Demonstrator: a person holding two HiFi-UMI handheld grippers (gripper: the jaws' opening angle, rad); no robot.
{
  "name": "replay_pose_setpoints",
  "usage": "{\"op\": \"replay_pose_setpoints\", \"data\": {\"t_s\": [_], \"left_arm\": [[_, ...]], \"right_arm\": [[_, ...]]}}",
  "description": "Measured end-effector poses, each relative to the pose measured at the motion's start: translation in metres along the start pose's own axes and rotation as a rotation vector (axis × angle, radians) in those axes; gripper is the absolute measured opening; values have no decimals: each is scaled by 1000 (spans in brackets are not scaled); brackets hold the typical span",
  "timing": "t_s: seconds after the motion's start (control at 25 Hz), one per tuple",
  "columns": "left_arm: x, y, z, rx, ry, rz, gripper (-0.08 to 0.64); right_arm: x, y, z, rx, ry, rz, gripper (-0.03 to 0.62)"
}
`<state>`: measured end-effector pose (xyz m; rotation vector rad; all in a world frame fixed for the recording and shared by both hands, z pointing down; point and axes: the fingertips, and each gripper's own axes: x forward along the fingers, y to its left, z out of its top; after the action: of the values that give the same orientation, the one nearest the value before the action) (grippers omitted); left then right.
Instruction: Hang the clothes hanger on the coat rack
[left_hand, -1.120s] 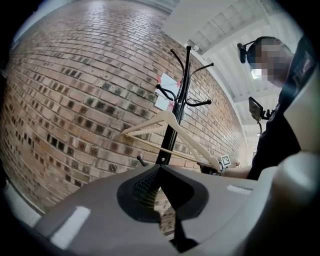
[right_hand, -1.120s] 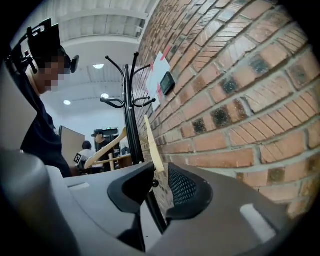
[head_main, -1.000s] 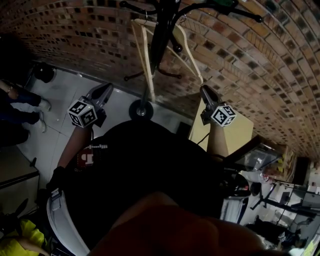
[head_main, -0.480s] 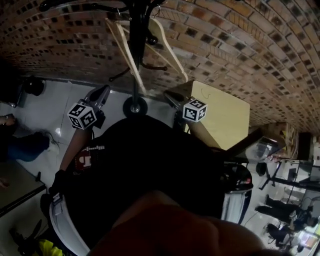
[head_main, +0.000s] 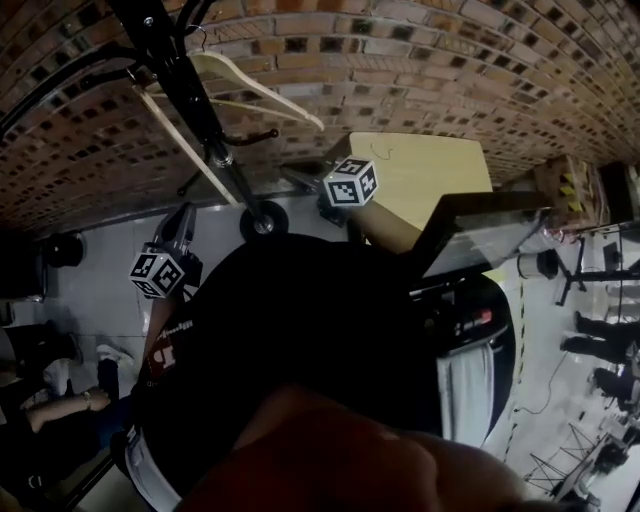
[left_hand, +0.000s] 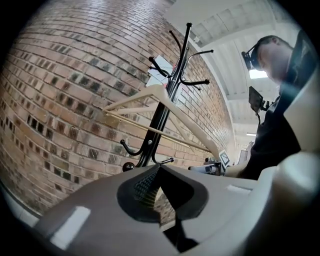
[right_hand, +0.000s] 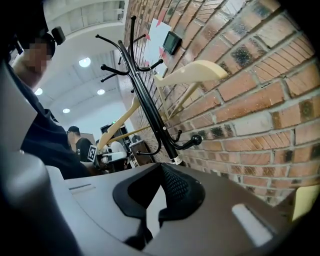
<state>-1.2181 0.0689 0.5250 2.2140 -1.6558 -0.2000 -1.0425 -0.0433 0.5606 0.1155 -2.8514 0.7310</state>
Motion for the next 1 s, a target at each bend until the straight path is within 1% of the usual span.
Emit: {"op": "replay_pose_setpoints", "data": {"t_s": [0.32,0.56,0.8,1.0], "left_arm": [[-4,-2,-5,7,-1,12,-8],[-10,1,-7,-5,-2,21,-8],[-15,4,-4,-10,-14,39,-8],[-15,3,-5,-11,-15,37,-8]], "right_arm": [[-1,6,-5,-64,31,15,12],[1,10,-17,-65,68,18,12],[5,14,-2,-101,52,37,12],[8,14,-8,-96,64,43,12]]}}
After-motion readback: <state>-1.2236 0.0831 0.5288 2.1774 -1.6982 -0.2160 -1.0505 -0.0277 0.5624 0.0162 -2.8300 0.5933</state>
